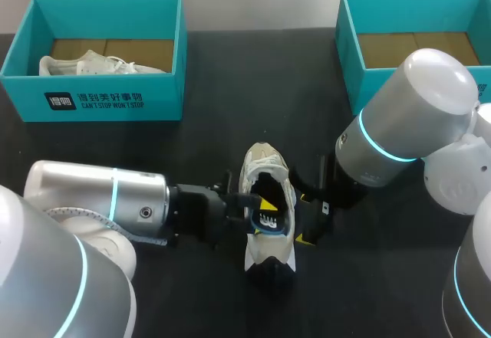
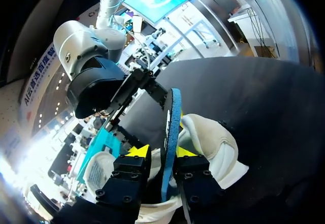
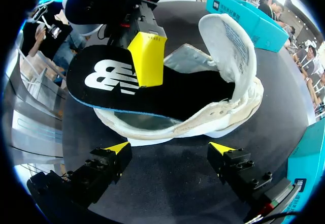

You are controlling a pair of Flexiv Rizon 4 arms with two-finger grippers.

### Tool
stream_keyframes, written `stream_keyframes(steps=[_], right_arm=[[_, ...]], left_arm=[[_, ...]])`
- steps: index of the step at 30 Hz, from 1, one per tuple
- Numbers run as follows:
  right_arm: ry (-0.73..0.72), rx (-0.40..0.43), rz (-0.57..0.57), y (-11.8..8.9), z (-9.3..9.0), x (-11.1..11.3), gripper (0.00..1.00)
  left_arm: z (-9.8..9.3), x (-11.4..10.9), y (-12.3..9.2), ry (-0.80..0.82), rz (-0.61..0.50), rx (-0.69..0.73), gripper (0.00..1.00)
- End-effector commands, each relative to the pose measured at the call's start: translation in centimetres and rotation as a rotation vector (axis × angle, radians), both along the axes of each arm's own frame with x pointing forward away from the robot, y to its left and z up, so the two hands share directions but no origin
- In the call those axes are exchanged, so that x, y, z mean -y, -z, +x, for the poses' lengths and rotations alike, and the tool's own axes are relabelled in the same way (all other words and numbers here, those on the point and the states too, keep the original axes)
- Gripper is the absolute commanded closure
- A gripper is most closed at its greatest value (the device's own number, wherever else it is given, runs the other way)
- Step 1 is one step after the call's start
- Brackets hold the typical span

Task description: Take the shoe out of the shoebox, open the shoe tongue, remove and reinsert the insole, then place the shoe into the shoebox

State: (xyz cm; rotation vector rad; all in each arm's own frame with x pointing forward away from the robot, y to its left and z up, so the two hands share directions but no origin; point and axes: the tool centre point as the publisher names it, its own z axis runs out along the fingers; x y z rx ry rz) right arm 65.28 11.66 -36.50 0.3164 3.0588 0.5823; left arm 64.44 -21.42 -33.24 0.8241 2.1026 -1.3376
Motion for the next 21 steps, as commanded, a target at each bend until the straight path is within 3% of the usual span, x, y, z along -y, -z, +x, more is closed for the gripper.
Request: stream_keyframes(steps=[1,2,3,10,19,21], right_arm=[[0.002,0.003,-0.001,0.1,-0.1,-0.1,0.0],[0.002,0.003,-0.001,0.1,-0.1,-0.1,0.0],[0.002,0.003,-0.001,0.1,-0.1,-0.1,0.0],[0.002,0.003,-0.001,0.1,-0.1,-0.1,0.0],[0.002,0.003,-0.001,0.1,-0.1,-0.1,0.0],[0.002,0.003,-0.001,0.1,-0.1,-0.1,0.0]], left_arm=[[0.4,0.9,0.4,0.004,0.069,-0.031,0.76],[0.4,0.9,0.6,0.003,0.078,-0.039,0.82],[0.5,0.9,0.9,0.002,0.083,-0.039,1.0],[2.0,0.8,2.1,-0.039,0.128,0.04,1.0],[2.5,1.0,2.6,-0.068,0.242,0.152,1.0],[2.4,1.0,2.6,-0.066,0.227,0.154,1.0]])
